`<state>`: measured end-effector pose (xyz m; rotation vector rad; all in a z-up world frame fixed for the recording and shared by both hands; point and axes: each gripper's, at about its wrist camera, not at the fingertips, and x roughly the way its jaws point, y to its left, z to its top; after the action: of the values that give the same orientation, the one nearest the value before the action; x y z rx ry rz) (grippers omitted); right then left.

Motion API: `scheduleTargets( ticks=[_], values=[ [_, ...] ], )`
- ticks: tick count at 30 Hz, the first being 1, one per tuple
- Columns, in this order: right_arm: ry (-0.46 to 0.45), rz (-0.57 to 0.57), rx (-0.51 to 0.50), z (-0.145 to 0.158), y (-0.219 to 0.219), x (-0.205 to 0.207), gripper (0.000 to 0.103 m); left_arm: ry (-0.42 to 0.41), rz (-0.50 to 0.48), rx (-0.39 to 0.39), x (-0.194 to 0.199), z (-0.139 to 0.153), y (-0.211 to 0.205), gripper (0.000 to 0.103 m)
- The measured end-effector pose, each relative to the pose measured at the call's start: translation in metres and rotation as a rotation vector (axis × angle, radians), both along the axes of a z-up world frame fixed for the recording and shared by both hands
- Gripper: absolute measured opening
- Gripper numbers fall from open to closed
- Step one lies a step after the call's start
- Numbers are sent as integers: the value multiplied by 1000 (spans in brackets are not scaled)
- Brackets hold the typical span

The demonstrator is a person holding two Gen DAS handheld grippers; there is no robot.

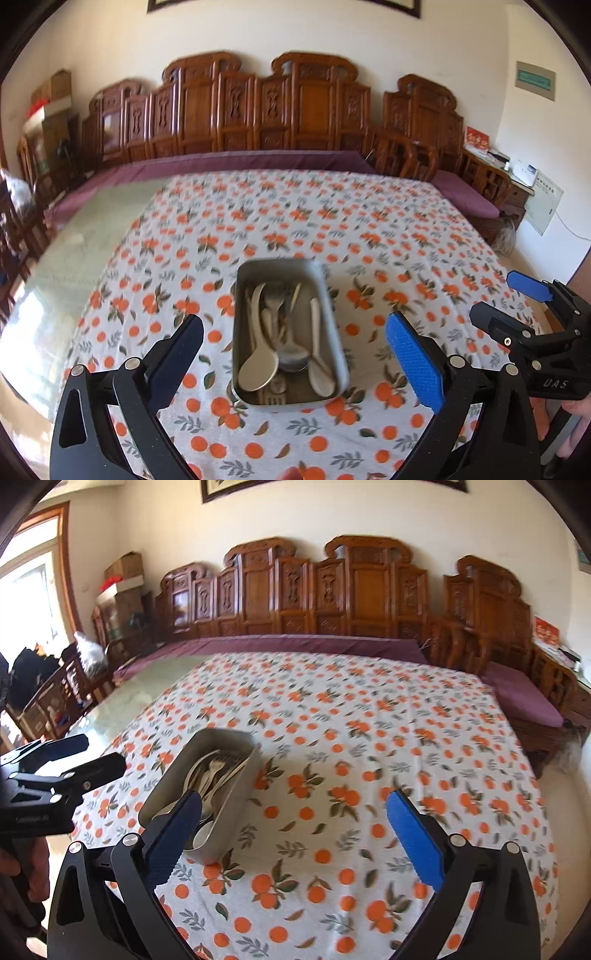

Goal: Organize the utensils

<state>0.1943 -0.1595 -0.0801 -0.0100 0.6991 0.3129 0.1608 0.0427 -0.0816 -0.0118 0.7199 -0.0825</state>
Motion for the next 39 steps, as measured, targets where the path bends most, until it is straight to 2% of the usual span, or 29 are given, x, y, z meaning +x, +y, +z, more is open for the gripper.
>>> scheduleTargets(
  ticks=[8,17,25,39],
  values=[
    [-165,-82,14,51,-38,-41,101,-111,-32,28,-28,45,-37,95],
    [-271,-122,36,86,-60,-74,101,-180,-26,26,-54,77,-52,95],
    [-303,-128,38,97,-62,-85,101,-193,-22,12,-62,82,-53,95],
    [-293,-136,38,92,-62,-81,101,-201,-15,16,-64,82,-55,95]
  ],
)
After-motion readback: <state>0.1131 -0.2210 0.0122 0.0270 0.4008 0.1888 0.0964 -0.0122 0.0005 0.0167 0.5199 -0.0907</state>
